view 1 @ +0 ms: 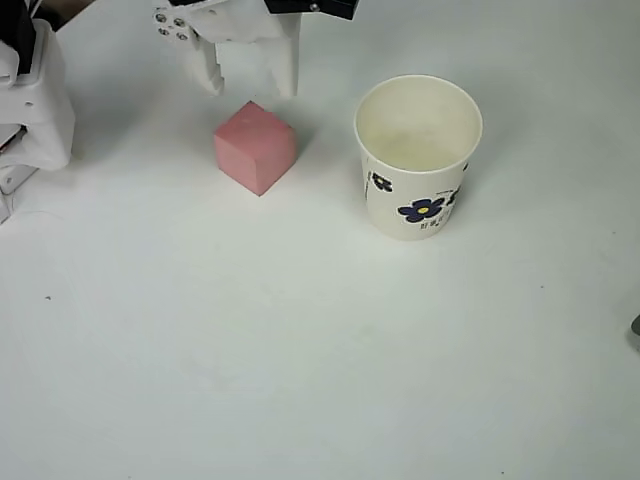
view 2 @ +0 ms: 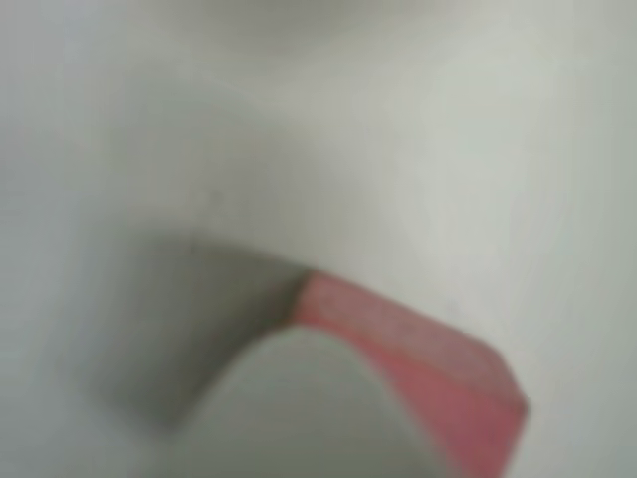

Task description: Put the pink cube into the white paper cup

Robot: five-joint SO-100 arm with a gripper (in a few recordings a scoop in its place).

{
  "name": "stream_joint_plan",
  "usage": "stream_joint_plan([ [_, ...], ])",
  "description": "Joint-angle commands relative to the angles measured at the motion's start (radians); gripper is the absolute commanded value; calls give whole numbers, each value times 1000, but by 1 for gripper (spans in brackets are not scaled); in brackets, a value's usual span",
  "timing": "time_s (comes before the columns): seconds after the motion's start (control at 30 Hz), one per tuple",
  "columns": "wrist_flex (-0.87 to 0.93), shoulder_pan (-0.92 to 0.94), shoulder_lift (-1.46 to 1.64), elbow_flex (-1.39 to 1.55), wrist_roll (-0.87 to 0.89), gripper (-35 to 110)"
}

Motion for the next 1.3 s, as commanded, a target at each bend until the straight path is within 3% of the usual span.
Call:
stream_joint_plan([
  [0.0, -2, -20, 11, -66, 28, 32],
  [1.27, -48, -64, 117, 103, 84, 33],
])
